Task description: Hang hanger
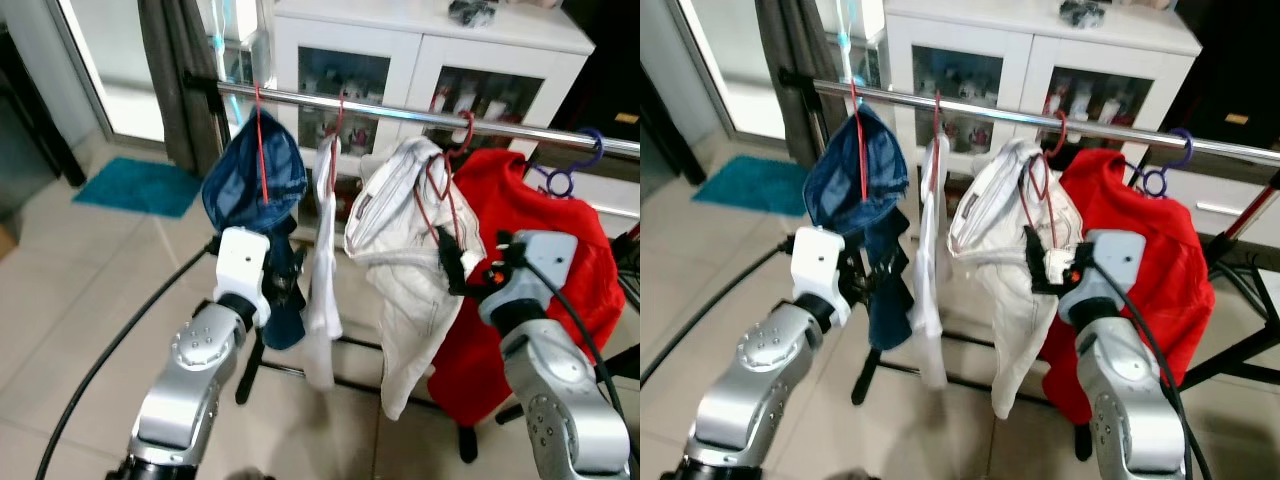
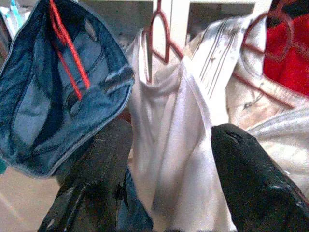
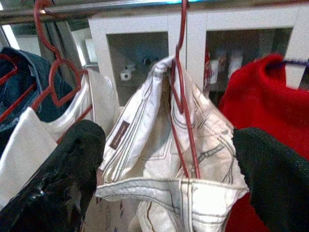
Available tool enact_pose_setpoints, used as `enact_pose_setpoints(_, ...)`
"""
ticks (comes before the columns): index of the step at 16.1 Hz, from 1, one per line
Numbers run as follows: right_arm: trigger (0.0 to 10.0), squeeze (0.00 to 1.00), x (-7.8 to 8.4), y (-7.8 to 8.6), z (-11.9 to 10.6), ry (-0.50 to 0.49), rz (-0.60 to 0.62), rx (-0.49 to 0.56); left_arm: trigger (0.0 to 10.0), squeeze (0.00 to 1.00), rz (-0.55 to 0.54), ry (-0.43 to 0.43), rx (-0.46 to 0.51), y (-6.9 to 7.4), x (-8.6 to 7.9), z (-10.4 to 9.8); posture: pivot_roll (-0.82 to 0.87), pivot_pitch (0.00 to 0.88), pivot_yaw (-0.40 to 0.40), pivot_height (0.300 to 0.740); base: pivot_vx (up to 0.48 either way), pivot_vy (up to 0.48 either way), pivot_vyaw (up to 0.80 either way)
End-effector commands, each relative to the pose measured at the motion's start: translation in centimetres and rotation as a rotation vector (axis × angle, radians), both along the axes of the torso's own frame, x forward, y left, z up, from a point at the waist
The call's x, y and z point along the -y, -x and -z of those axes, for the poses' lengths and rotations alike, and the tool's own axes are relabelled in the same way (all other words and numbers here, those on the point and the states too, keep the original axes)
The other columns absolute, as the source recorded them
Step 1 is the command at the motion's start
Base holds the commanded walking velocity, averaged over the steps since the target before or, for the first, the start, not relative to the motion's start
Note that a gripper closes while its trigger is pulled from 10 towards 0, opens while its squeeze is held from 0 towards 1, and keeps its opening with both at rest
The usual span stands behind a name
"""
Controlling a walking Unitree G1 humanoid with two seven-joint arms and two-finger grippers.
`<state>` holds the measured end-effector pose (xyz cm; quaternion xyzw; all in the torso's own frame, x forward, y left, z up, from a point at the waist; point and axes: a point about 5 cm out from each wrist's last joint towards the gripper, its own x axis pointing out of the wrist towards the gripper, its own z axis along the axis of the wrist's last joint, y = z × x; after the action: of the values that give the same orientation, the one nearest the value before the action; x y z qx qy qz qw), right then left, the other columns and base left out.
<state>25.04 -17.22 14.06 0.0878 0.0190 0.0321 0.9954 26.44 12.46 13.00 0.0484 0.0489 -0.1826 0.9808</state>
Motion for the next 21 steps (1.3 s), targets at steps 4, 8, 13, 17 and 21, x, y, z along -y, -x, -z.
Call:
enact_pose_setpoints(4,10.0,1.00,-0.5,0.4,0.6,-0.049,0.007,-0.033,10.0,0.00,0.022,-0.031,0.026,-0.1,-0.9,-1.2,0.03,0.022,0.015,0.740,0.000,-0.371,0.00)
enact_pose_setpoints(8,10.0,1.00,-0.6,0.8,0.9,-0.043,0.053,-0.032,10.0,0.00,0.053,-0.038,0.001,-1.0,-0.7,-0.6,0.00,0.000,0.066,0.740,0.000,0.000,0.00)
enact_pose_setpoints(13,10.0,1.00,0.0,0.6,0.0,-0.022,0.074,-0.005,10.0,0.00,0.059,0.029,0.036,-1.2,-0.2,-1.2,0.00,0.005,0.036,0.740,0.000,0.000,-0.09)
enact_pose_setpoints(17,10.0,1.00,0.0,0.1,-0.6,0.053,0.060,0.023,10.0,0.00,0.082,0.046,0.028,-0.3,-0.1,-0.9,-0.02,0.001,0.023,0.740,0.065,0.000,-0.60)
enact_pose_setpoints(21,10.0,1.00,1.0,0.1,-1.3,0.072,0.072,0.048,10.0,0.00,0.085,0.060,0.033,-0.7,0.1,-1.1,-0.03,0.000,0.017,0.740,0.280,0.000,0.00)
